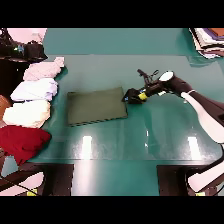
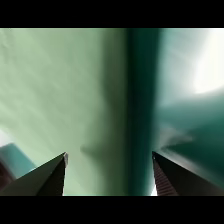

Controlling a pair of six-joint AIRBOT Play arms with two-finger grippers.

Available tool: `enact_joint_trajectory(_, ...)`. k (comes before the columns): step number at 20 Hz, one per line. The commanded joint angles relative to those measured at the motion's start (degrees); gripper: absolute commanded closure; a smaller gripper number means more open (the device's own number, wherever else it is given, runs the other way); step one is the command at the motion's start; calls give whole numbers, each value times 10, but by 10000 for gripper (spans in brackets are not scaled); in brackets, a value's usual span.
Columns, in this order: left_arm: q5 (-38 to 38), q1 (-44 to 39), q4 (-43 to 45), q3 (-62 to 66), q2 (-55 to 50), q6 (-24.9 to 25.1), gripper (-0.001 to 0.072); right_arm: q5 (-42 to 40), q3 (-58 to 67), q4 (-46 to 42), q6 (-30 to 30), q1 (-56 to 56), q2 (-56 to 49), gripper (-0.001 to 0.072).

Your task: Fold the shirts.

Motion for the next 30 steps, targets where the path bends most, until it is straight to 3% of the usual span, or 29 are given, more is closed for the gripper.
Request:
enact_joint_trajectory(1, 0, 0, -4, 0, -1, 0, 684, 15, 63, 50, -3, 48, -70, 138)
enact_joint_trajectory(3, 0, 0, -7, 0, -1, 0, 684, 29, 101, 76, -4, 76, -99, 178)
enact_joint_trajectory(5, 0, 0, -16, 0, -1, 0, 684, 39, 135, 67, -4, 96, -116, 525)
enact_joint_trajectory(7, 0, 0, -39, 0, -1, 0, 685, 32, 146, 67, -17, 101, -116, 650)
enact_joint_trajectory(10, 2, -23, -43, 0, -1, 0, 685, 6, 147, 35, -15, 81, -87, 666)
enact_joint_trajectory(14, 11, -86, -43, 0, -1, 6, 685, -18, 117, -76, 24, -14, 8, 666)
enact_joint_trajectory(23, 29, -144, -47, 0, -1, -3, 685, -128, -168, -114, 38, -460, 305, 667)
enact_joint_trajectory(30, 43, -144, -48, 0, -1, -5, 685, -148, -288, -115, 38, -720, 390, 668)
